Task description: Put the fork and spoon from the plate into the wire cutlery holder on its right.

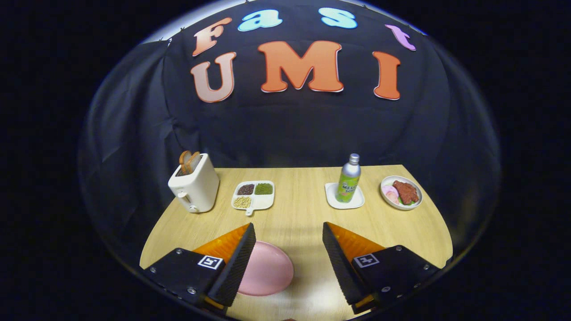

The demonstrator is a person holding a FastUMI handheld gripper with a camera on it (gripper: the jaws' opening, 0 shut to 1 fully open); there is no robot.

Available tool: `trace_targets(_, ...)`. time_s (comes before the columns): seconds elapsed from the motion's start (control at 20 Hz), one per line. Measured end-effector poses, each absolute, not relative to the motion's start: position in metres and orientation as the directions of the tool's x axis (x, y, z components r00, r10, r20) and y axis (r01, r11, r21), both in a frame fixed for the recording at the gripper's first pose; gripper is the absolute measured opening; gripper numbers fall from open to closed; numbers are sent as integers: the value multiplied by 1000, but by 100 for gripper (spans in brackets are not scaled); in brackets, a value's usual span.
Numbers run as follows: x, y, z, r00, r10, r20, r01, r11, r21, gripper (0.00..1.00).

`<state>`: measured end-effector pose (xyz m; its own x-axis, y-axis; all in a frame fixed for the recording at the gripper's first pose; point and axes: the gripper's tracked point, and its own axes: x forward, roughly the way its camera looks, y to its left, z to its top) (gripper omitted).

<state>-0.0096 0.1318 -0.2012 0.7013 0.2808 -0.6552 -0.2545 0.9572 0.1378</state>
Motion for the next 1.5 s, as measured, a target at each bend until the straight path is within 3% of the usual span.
trace_targets(0.4, -62, 208, -258, 540, 334, -773, -353, 923, 152, 92)
trace_targets(0.7, -94, 226, -313, 403, 278, -872, -377, 919, 119, 92)
trace_targets(1.0, -113, 234, -342, 331, 241, -912, -381, 919, 104, 89)
trace_targets(1.3, -129, 234, -375, 259, 179, -949, -378, 923, 71, 69)
trace_targets(1.5, -136, 233, -387, 235, 150, -960, -379, 924, 52, 44)
